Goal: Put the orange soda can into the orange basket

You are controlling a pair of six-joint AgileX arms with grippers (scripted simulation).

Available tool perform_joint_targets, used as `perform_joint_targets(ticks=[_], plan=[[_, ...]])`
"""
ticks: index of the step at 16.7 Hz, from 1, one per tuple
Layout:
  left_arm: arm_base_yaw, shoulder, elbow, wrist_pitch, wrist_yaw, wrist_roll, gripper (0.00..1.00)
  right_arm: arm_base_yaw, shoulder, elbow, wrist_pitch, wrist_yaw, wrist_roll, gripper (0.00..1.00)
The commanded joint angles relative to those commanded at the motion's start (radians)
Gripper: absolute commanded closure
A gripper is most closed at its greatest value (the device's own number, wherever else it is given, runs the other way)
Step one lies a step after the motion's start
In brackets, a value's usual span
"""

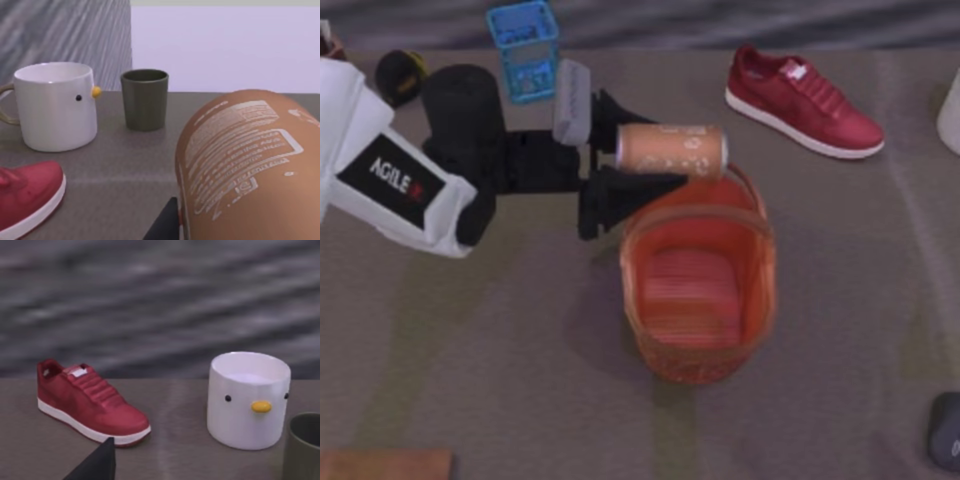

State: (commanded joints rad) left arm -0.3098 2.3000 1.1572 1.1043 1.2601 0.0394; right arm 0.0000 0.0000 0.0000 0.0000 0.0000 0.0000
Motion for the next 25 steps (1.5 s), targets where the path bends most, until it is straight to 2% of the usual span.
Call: perform_joint_targets(ticks=[8, 19, 22, 25], plan=[[0.0, 0.0, 0.0, 0.0, 0.0, 0.0, 0.02, 0.0, 0.0, 0.0, 0.0, 0.0, 0.0, 0.0], [-0.001, -0.01, -0.002, -0.005, -0.006, -0.004, 0.0, 0.002, 0.01, 0.01, -0.007, 0.001, -0.005, 0.0], [0.024, -0.103, -0.026, -0.046, -0.06, -0.036, 0.0, 0.029, 0.102, 0.103, -0.076, 0.008, -0.059, 0.0], [0.064, -0.29, -0.085, -0.13, -0.165, -0.084, 0.0, 0.085, 0.288, 0.289, -0.21, 0.012, -0.163, 0.0]])
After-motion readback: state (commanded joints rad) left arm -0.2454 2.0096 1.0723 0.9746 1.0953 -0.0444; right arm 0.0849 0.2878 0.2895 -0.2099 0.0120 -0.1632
